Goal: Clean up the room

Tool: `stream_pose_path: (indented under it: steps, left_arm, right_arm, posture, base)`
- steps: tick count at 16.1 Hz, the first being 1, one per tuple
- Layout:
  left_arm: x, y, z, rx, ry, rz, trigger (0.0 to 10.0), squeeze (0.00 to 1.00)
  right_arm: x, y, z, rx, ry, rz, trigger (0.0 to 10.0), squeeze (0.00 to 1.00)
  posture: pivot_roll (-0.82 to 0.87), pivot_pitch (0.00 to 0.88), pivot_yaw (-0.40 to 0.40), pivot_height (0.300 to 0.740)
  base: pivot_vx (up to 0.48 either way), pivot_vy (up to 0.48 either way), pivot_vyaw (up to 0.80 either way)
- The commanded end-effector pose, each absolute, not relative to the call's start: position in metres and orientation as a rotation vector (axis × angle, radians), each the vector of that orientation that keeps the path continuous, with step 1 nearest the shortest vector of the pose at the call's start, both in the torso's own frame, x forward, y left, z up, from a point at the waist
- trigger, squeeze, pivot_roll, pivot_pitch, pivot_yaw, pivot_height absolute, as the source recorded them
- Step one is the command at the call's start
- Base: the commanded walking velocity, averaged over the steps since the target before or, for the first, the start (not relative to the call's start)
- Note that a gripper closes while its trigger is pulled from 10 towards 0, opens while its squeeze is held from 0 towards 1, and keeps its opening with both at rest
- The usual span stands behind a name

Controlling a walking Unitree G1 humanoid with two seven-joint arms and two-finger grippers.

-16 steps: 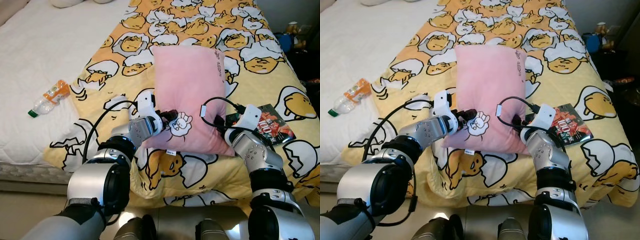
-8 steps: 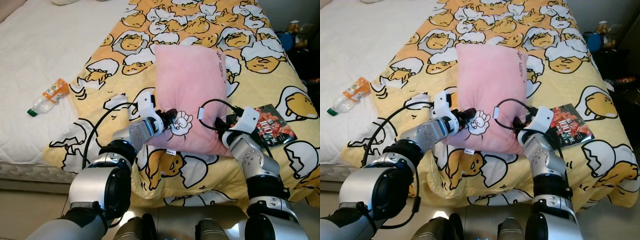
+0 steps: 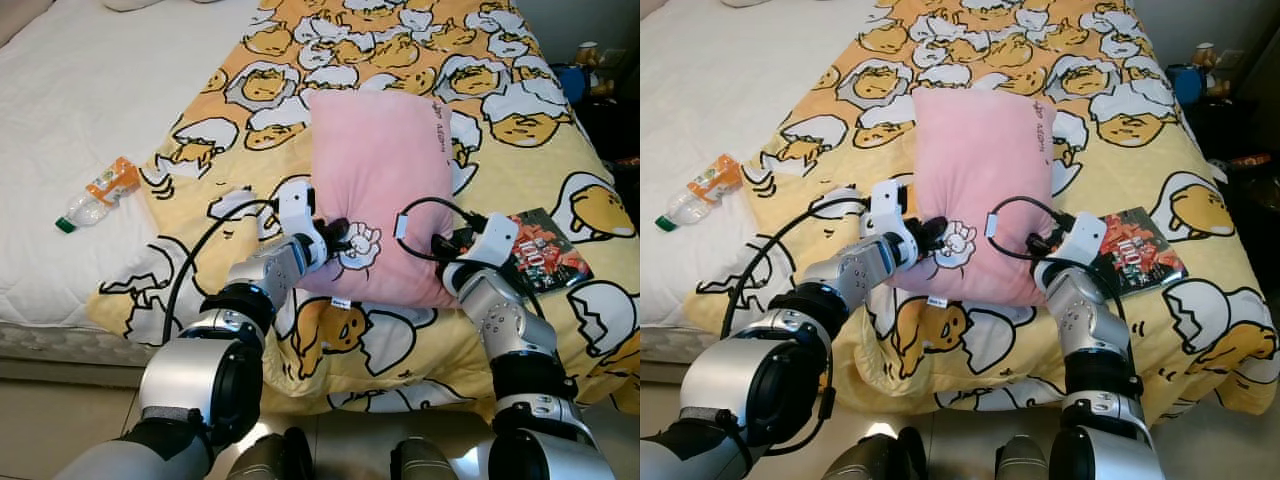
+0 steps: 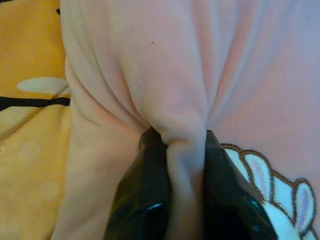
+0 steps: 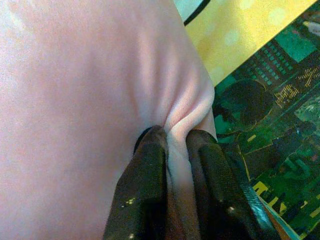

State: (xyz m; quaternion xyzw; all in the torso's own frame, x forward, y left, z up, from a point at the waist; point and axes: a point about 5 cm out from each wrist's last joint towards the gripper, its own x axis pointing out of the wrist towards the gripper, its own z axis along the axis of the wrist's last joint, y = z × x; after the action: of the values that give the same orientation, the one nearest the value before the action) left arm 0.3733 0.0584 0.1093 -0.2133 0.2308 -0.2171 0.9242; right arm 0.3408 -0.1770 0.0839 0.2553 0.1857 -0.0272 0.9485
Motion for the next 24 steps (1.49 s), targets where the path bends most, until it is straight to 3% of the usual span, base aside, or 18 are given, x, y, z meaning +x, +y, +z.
stream_pose_path:
  steps: [1, 4, 7, 12, 13, 14, 17, 20, 24]
  left_arm:
    - [0.368, 0.058, 0.099, -0.450, 0.514, -0.442, 0.0, 0.00]
    - [0.373, 0.060, 0.108, -0.448, 0.456, -0.445, 0.0, 0.00]
    - [0.399, 0.072, 0.167, -0.316, 0.195, -0.443, 0.0, 0.00]
    - [0.417, 0.089, 0.244, -0.179, -0.070, -0.446, 0.0, 0.00]
    - [0.418, 0.093, 0.253, -0.141, -0.095, -0.426, 1.3, 0.00]
    - [0.419, 0.096, 0.258, -0.100, -0.119, -0.413, 10.0, 0.00]
    - [0.419, 0.098, 0.261, -0.051, -0.148, -0.411, 10.0, 0.00]
    - [0.419, 0.100, 0.264, -0.021, -0.172, -0.398, 10.0, 0.00]
    - [0.419, 0.100, 0.273, 0.017, -0.224, -0.397, 10.0, 0.00]
  right_arm:
    - [0.341, -0.166, 0.078, 0.504, 0.407, -0.022, 0.0, 0.00]
    - [0.346, -0.162, 0.085, 0.478, 0.372, 0.005, 0.0, 0.00]
    - [0.370, -0.152, 0.137, 0.394, 0.165, 0.050, 0.0, 0.00]
    - [0.388, -0.152, 0.223, 0.310, -0.164, 0.077, 0.0, 0.00]
    - [0.388, -0.152, 0.234, 0.255, -0.217, 0.061, 0.0, 0.00]
    - [0.385, -0.153, 0.243, 0.200, -0.276, 0.032, 10.0, 0.00]
    - [0.377, -0.157, 0.258, 0.123, -0.407, -0.036, 10.0, 0.00]
    - [0.373, -0.158, 0.252, 0.128, -0.415, -0.063, 10.0, 0.00]
    - [0.368, -0.156, 0.242, 0.089, -0.417, -0.067, 10.0, 0.00]
  posture:
    - [-0.27, 0.084, 0.104, 0.723]
    - [-0.27, 0.059, 0.104, 0.723]
    - [-0.26, 0.020, 0.098, 0.723]
    - [-0.25, 0.000, 0.102, 0.723]
    - [-0.25, 0.000, 0.103, 0.723]
    - [-0.24, 0.000, 0.105, 0.723]
    - [-0.25, 0.000, 0.115, 0.723]
    - [-0.26, 0.000, 0.120, 0.723]
    - [-0.26, 0.000, 0.126, 0.723]
  base:
    - [0.000, 0.000, 0.00]
    - [0.000, 0.000, 0.00]
    - [0.000, 0.000, 0.00]
    - [0.000, 0.000, 0.00]
    - [0.000, 0.000, 0.00]
    - [0.000, 0.000, 0.00]
    - [0.000, 0.000, 0.00]
    - [0.000, 0.000, 0.00]
    - [0.000, 0.444, 0.00]
